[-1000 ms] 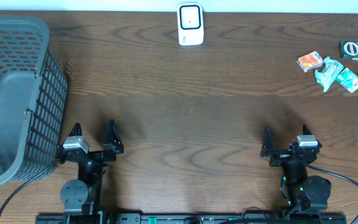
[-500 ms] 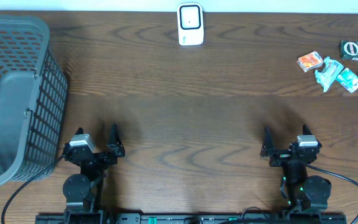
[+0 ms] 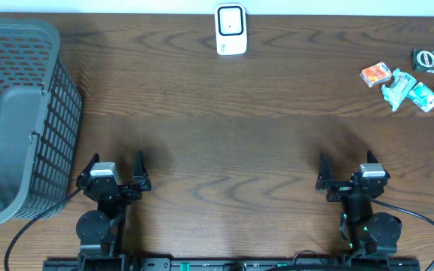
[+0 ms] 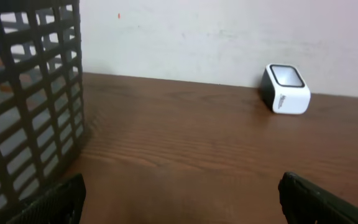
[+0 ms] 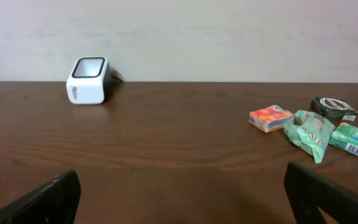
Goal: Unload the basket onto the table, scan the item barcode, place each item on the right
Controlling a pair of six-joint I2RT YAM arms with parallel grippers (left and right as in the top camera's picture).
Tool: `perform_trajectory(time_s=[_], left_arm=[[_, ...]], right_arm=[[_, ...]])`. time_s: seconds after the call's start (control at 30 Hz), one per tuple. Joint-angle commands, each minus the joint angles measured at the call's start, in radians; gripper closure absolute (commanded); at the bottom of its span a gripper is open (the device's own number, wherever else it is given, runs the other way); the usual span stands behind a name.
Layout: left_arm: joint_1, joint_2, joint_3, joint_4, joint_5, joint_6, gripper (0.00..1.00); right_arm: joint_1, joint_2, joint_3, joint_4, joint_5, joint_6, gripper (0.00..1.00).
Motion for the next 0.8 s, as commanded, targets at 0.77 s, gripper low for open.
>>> perform_trajectory(time_s=[0.77], left_arm=[[0.003, -0.009, -0.009, -0.053, -0.016, 0.085, 0.02]], right_arm=[[0.006, -0.006, -0.002, -0.005, 0.008, -0.014, 0.01]])
